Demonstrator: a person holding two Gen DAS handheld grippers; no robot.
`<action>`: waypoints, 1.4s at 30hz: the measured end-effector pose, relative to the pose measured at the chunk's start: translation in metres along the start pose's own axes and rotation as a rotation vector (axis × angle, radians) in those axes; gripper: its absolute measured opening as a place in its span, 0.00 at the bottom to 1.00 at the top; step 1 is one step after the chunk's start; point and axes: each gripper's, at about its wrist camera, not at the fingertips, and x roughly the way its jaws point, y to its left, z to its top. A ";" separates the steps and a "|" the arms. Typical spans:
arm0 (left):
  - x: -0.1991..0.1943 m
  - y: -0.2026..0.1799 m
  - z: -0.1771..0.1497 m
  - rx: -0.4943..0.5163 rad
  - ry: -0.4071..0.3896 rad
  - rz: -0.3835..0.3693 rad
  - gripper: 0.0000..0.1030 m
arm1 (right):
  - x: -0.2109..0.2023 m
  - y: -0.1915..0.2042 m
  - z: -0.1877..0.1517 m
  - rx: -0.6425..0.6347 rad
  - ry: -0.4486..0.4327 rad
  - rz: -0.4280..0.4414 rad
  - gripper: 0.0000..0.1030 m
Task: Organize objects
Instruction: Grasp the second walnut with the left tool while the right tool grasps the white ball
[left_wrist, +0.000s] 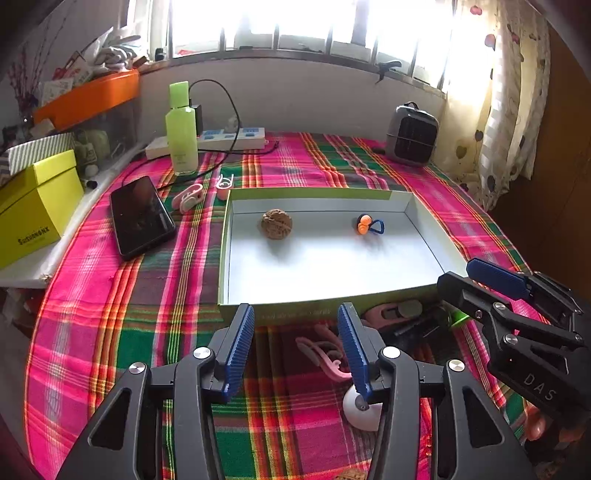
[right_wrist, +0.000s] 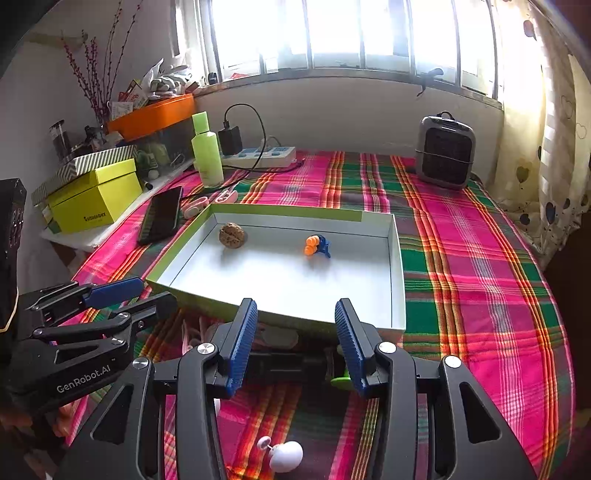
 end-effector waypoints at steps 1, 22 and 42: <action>-0.002 -0.001 -0.002 0.003 -0.002 0.002 0.45 | -0.002 0.001 -0.003 -0.004 -0.001 -0.004 0.44; -0.030 0.002 -0.059 0.015 0.032 -0.108 0.45 | -0.019 -0.009 -0.066 0.056 0.069 0.021 0.44; -0.029 -0.014 -0.090 0.055 0.113 -0.160 0.45 | -0.009 0.010 -0.080 -0.031 0.123 -0.010 0.44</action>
